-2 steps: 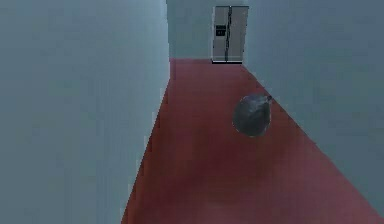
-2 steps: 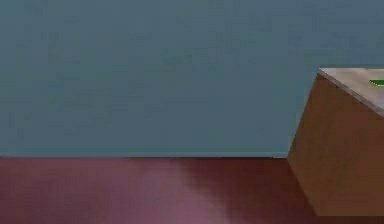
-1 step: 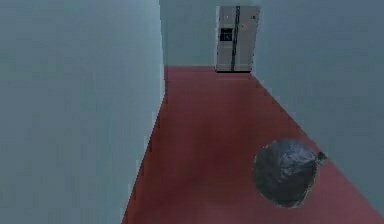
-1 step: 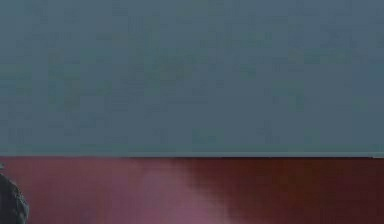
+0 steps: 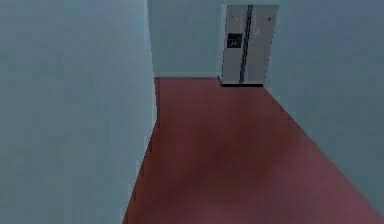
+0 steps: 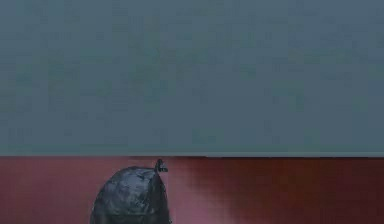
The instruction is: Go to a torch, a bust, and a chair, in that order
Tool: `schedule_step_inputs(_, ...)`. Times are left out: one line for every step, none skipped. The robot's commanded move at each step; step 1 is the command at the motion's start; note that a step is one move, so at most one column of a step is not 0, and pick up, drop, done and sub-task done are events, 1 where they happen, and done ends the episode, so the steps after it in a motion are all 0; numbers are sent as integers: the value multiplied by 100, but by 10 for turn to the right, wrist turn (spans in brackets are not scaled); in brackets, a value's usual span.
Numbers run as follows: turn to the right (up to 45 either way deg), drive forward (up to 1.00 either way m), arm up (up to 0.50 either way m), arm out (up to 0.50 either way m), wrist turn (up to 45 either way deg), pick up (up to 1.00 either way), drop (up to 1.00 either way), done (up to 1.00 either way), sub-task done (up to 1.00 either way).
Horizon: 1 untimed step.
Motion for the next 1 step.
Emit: schedule_step_inputs(0, 100, 0, 0, 0, 0, 0, 0, 0)
